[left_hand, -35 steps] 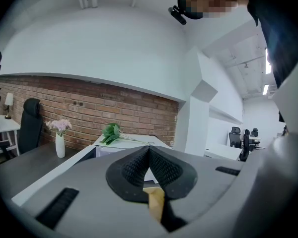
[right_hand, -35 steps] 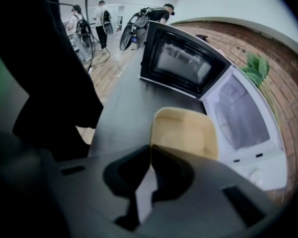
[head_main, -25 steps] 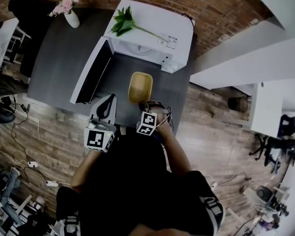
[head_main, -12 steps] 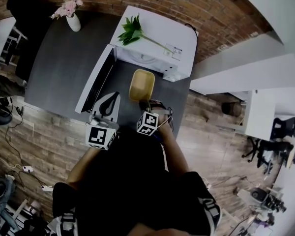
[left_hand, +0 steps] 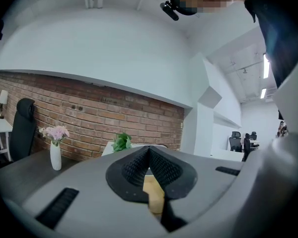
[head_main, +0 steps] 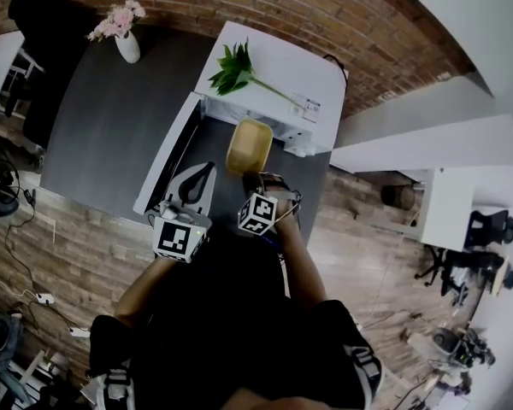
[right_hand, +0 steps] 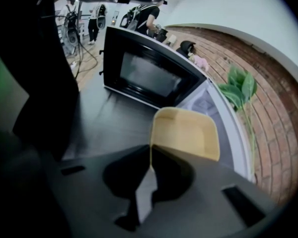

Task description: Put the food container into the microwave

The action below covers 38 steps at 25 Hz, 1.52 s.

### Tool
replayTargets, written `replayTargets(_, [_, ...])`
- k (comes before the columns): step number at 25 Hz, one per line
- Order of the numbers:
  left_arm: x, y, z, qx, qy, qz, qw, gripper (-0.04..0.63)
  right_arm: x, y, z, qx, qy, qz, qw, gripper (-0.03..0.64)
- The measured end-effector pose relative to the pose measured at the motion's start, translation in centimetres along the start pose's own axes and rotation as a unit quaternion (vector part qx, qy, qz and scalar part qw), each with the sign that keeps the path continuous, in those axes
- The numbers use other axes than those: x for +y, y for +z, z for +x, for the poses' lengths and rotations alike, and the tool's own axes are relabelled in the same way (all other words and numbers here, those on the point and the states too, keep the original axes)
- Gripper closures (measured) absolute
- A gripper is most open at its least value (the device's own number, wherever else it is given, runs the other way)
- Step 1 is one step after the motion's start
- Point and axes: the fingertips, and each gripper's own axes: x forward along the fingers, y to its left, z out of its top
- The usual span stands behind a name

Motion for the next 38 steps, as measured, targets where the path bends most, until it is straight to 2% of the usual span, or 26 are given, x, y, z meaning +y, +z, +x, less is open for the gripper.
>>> replayTargets(20, [1.9,-0.5,3.7,0.012,-0.001,-0.015,0.9998,0.563,-5.6,-1.2,7.5,0.026,0.007,0.009,1.000,0.581])
replayTargets(31, [2.4,-1.3,5.0,0.025,-0.008,-0.021,0.9994,0.563,-8.7,-1.4,11.0,0.037,0.008,0.042,0.998,0.581])
replayTargets(38, [2.8,-1.8,5.6,0.032,-0.008,-0.031,0.9990,0.563,-10.7,-1.9,12.3,0.039,-0.012,0.051,0.998,0.581])
